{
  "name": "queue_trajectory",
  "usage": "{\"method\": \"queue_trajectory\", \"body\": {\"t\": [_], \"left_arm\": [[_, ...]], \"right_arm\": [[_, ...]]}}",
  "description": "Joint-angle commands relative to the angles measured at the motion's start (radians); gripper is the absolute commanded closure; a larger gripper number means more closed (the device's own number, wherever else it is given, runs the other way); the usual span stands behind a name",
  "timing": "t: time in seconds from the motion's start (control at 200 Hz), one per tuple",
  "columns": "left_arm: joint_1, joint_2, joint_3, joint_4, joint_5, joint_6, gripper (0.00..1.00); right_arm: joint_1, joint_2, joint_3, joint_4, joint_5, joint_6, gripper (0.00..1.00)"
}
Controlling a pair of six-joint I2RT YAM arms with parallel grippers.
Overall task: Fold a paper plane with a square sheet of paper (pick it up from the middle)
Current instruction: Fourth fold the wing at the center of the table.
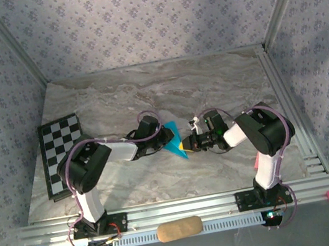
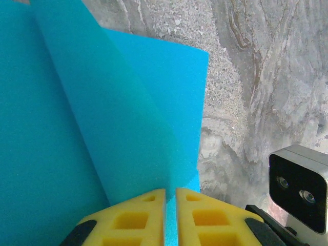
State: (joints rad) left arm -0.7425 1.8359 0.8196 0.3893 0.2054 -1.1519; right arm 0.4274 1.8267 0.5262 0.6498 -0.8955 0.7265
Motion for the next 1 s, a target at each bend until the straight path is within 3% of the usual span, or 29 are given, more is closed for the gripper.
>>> {"method": "queue_trajectory", "body": {"t": [0.0, 0.18, 0.3, 0.42, 0.53, 0.794, 0.994], "left_arm": [[-0.006, 0.016, 0.023, -0.016, 0.012, 0.020, 0.85], [-0.005, 0.017, 0.022, -0.008, 0.021, 0.021, 0.84], [-0.006, -0.011, 0.006, 0.006, 0.010, 0.030, 0.77], [-0.009, -0.084, -0.033, -0.005, -0.043, 0.050, 0.67], [-0.009, -0.150, -0.074, -0.062, -0.119, 0.053, 0.65], [-0.013, -0.110, -0.082, -0.116, -0.096, 0.020, 0.81], [-0.019, -0.077, -0.064, -0.168, -0.086, 0.012, 0.87]], "right_arm": [[-0.012, 0.034, -0.003, -0.081, 0.029, -0.002, 1.00], [-0.012, 0.036, -0.005, -0.080, 0.030, -0.001, 1.00], [-0.012, 0.028, -0.008, -0.083, 0.034, -0.001, 1.00], [-0.012, 0.022, -0.006, -0.089, 0.039, -0.002, 1.00], [-0.012, 0.016, -0.006, -0.093, 0.043, 0.001, 1.00], [-0.013, 0.007, -0.003, -0.091, 0.047, 0.010, 1.00], [-0.013, 0.002, -0.010, -0.089, 0.053, 0.015, 1.00]]}}
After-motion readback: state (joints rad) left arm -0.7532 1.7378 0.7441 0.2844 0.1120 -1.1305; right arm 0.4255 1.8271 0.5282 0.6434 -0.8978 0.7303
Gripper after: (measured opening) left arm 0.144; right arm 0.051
